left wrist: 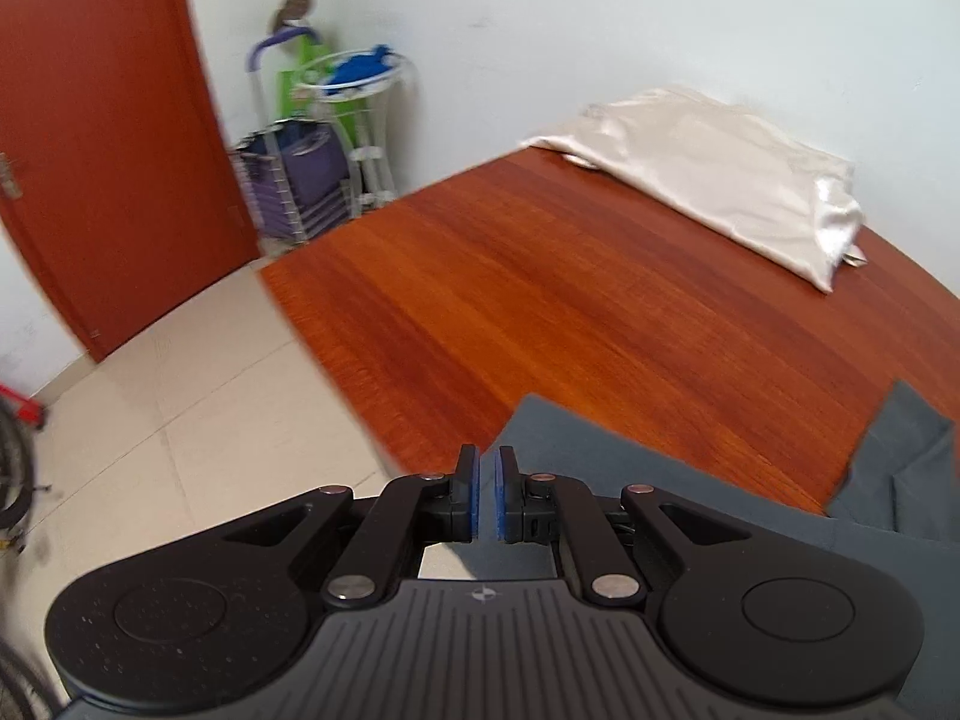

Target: Fold clothes

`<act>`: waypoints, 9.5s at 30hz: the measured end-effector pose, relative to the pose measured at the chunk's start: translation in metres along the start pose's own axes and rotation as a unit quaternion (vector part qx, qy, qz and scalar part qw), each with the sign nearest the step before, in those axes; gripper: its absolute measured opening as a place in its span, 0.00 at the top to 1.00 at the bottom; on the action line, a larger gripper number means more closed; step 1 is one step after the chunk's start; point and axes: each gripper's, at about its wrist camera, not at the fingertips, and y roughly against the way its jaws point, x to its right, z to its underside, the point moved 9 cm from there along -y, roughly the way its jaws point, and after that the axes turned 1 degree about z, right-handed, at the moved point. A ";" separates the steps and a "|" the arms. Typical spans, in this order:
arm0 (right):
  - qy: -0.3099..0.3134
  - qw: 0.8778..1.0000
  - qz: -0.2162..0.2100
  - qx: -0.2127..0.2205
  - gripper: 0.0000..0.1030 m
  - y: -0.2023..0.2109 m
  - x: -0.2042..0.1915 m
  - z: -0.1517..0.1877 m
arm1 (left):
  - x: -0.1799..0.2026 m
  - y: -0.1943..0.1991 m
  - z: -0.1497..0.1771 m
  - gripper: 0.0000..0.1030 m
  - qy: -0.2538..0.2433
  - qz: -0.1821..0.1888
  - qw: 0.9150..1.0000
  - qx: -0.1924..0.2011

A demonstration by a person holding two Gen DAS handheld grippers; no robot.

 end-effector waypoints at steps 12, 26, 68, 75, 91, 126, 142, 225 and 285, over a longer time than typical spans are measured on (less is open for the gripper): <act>-0.142 0.971 0.186 -0.049 0.96 -0.009 0.078 0.017 | 0.064 -0.010 0.066 0.90 -0.201 0.140 0.969 -0.028; -0.188 0.959 0.196 -0.082 0.96 -0.032 0.103 0.047 | 0.155 0.040 0.140 0.72 -0.278 0.265 0.921 -0.060; -0.284 0.889 0.350 0.083 0.96 0.035 0.112 -0.007 | 0.172 0.019 -0.023 0.93 -0.264 0.109 0.954 0.091; -0.320 0.861 0.387 0.075 0.96 0.023 0.151 -0.015 | 0.206 -0.012 -0.094 0.93 -0.293 0.109 0.941 0.129; -0.338 0.849 0.407 0.022 0.96 -0.058 0.255 -0.019 | 0.321 -0.146 -0.214 0.93 -0.342 0.100 0.926 0.123; -0.480 0.827 0.290 0.032 0.62 -0.027 0.142 0.014 | 0.257 -0.142 -0.159 0.28 -0.284 0.147 0.947 -0.016; -0.534 0.798 0.276 -0.028 0.62 -0.024 0.013 0.059 | 0.235 -0.102 -0.034 0.28 -0.296 0.211 0.926 -0.097; -0.616 0.727 0.284 -0.107 0.62 -0.031 -0.057 0.211 | 0.049 -0.121 -0.004 0.70 -0.274 0.053 0.951 -0.133; -0.623 0.702 0.313 -0.146 0.53 -0.002 -0.089 0.258 | 0.022 -0.087 -0.006 0.62 -0.279 -0.011 0.950 -0.137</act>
